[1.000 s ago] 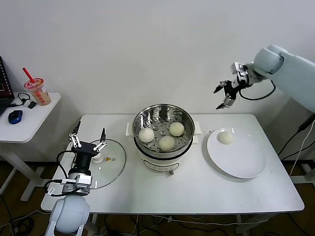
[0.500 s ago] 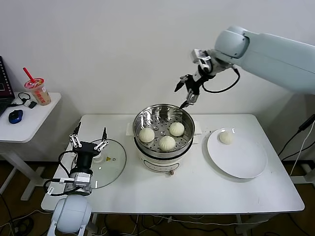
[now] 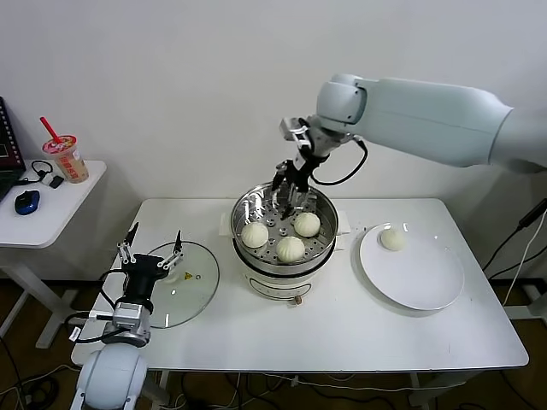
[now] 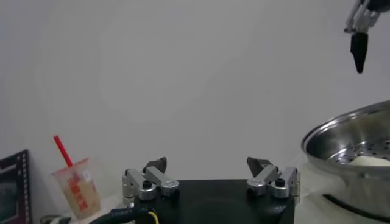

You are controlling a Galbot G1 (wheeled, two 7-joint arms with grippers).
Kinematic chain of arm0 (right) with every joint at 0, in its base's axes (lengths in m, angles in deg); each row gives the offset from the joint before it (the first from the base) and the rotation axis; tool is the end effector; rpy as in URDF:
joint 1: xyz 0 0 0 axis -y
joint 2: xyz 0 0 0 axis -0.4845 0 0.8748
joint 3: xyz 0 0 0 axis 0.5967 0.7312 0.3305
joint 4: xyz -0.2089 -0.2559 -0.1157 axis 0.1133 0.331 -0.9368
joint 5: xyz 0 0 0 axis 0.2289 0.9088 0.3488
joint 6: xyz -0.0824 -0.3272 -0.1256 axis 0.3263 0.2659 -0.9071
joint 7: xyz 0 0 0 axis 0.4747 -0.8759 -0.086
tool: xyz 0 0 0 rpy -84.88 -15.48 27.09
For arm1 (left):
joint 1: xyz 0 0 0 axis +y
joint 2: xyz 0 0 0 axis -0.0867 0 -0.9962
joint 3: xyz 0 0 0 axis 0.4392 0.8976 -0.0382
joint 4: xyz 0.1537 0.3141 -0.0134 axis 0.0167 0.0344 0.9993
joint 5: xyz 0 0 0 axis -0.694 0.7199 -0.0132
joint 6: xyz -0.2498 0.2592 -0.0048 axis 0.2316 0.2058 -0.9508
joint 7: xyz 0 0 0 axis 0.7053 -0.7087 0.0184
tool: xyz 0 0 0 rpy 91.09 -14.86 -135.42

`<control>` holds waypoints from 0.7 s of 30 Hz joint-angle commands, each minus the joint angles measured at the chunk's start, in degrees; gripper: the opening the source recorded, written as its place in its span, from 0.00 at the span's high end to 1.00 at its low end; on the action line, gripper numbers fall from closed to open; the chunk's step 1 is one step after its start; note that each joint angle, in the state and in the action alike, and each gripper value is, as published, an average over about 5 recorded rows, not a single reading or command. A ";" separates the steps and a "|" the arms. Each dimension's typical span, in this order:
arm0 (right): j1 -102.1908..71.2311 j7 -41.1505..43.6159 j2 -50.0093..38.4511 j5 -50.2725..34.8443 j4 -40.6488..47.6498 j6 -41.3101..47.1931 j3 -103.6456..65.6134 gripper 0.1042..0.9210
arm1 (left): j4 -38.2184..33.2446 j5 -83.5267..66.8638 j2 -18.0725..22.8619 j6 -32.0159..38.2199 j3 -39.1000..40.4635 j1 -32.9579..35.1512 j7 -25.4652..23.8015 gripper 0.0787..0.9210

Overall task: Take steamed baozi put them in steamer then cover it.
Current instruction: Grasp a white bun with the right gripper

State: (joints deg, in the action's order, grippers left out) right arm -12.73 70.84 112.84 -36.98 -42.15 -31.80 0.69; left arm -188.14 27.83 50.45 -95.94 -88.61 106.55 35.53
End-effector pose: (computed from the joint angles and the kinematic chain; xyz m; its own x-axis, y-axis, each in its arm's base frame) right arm 0.5886 0.0959 0.0021 -0.0092 -0.3598 0.9330 -0.9604 -0.2568 -0.1085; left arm 0.2321 0.0582 -0.2757 -0.9996 -0.0234 -0.0187 -0.0286 0.9316 0.3623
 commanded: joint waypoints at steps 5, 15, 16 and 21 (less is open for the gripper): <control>-3.89 0.16 9.44 -2.18 7.17 -0.23 4.77 0.12 | 0.13 -6.52 -0.84 0.81 -5.23 2.02 -1.89 0.12; -7.83 0.72 12.57 2.34 13.55 -1.41 4.91 0.12 | 0.27 -6.52 -0.81 1.52 -5.97 2.30 -2.14 0.12; -8.15 0.91 12.94 2.96 14.28 -1.70 4.88 0.12 | 0.31 -6.52 -0.81 1.65 -6.05 2.38 -2.16 0.12; -10.20 1.42 14.98 4.71 17.74 -2.65 4.32 0.12 | 0.87 -6.52 -0.86 2.39 -6.47 2.60 -2.19 0.12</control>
State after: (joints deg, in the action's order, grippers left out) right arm -19.90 71.89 124.25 -34.92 -30.57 -33.75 4.74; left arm -187.55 22.20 49.70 -94.04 -94.34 108.88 33.59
